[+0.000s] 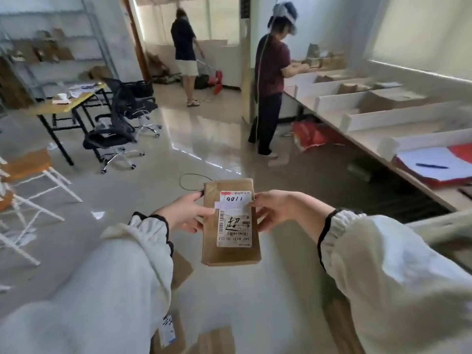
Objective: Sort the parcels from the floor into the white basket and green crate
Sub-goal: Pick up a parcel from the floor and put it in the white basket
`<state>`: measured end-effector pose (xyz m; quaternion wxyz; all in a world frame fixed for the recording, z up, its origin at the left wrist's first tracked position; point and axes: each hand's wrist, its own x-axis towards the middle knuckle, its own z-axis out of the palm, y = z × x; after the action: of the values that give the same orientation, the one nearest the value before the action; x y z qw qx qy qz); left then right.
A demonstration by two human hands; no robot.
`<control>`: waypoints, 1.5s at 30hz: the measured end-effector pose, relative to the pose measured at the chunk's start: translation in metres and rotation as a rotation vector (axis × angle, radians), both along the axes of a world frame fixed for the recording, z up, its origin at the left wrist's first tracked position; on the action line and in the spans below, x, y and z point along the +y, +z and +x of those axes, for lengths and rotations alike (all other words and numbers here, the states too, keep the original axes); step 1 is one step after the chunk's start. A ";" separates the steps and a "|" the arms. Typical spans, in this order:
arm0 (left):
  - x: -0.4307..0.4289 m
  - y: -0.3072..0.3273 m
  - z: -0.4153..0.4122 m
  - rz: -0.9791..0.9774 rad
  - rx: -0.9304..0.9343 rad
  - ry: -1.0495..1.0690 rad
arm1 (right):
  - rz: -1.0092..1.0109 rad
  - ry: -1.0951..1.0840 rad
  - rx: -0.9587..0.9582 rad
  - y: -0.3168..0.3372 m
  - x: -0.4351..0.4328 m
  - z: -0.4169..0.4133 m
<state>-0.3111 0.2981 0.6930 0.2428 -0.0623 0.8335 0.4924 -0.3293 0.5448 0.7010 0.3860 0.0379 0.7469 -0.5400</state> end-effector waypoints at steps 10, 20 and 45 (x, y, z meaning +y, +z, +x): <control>0.271 0.002 0.000 0.002 0.069 -0.529 | 0.007 -0.584 -0.036 0.006 0.244 0.121; 0.548 -0.004 0.074 0.025 0.103 -0.857 | -0.014 -1.028 -0.029 0.009 0.459 0.277; 0.859 -0.080 0.188 0.002 -0.081 -1.315 | -0.157 -1.738 -0.186 -0.072 0.654 0.433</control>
<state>-0.1235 1.1572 0.6128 0.5243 0.4417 0.6876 0.2393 0.1039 1.1992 0.6286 -0.1013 0.6105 0.3799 -0.6876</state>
